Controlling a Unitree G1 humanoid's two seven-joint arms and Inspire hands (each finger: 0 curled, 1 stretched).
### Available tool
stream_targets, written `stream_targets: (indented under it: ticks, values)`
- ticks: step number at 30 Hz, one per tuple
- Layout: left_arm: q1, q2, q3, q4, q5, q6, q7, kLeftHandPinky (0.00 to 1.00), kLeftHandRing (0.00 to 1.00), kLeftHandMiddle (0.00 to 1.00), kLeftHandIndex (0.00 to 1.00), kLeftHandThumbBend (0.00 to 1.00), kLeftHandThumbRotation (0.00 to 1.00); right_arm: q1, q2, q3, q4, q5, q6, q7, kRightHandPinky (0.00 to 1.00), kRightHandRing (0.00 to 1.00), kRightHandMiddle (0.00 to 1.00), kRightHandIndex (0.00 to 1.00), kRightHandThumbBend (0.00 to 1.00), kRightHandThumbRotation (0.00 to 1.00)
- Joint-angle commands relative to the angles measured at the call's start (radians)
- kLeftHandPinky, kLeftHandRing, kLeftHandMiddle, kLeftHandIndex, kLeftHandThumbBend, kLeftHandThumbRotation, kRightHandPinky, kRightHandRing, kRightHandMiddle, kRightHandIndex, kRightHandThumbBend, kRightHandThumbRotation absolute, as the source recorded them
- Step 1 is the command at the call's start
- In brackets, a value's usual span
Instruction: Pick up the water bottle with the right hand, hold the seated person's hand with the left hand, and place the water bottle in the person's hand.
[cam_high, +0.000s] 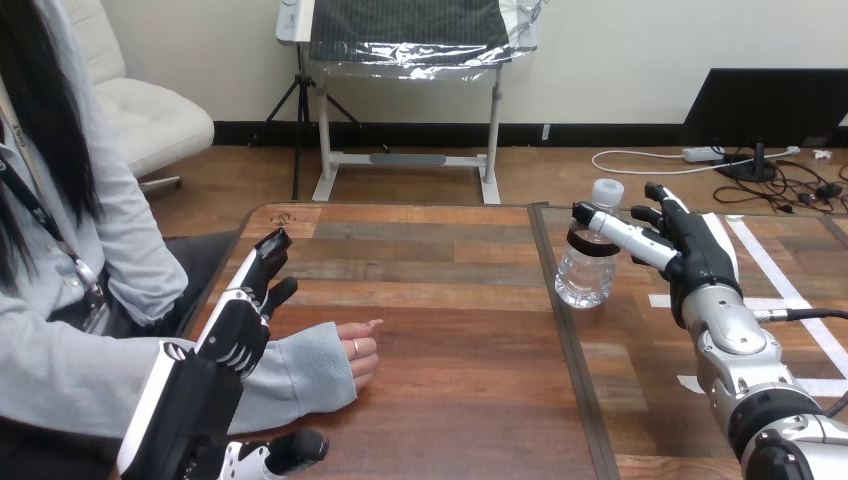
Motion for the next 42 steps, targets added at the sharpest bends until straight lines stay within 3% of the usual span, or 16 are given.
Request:
stream_targets:
  ticks: [1, 7, 13, 19, 42]
  values:
    - [-0.050, 0.007, 0.007, -0.014, -0.009, -0.021, 0.001, 0.94, 0.99, 0.99, 0.95, 1.00, 0.62, -0.063, -0.017, 0.005, -0.005, -0.002, -0.024, 0.004, 0.86, 0.92, 0.93, 0.98, 1.00, 0.39]
    - [-0.044, 0.009, 0.008, -0.021, -0.005, -0.010, 0.005, 0.94, 1.00, 0.99, 0.96, 1.00, 0.63, -0.065, -0.013, -0.005, -0.004, 0.010, -0.019, 0.018, 0.87, 0.93, 0.94, 0.99, 1.00, 0.38]
    - [-0.043, 0.009, 0.008, -0.019, -0.012, -0.013, 0.003, 0.94, 1.00, 0.99, 0.96, 1.00, 0.63, -0.065, -0.016, 0.018, -0.004, -0.014, -0.017, -0.002, 0.87, 0.93, 0.94, 0.99, 1.00, 0.42]
    - [-0.049, 0.009, 0.004, -0.006, -0.026, -0.027, -0.010, 0.94, 1.00, 0.99, 0.96, 1.00, 0.62, -0.065, -0.014, 0.014, -0.003, -0.015, -0.018, -0.001, 0.87, 0.92, 0.93, 0.99, 1.00, 0.45]
    - [-0.023, 0.003, 0.003, -0.039, -0.016, -0.003, -0.002, 0.95, 1.00, 0.99, 0.95, 1.00, 0.62, -0.082, -0.006, 0.017, 0.002, -0.030, 0.011, 0.003, 0.86, 0.92, 0.94, 1.00, 1.00, 0.45]
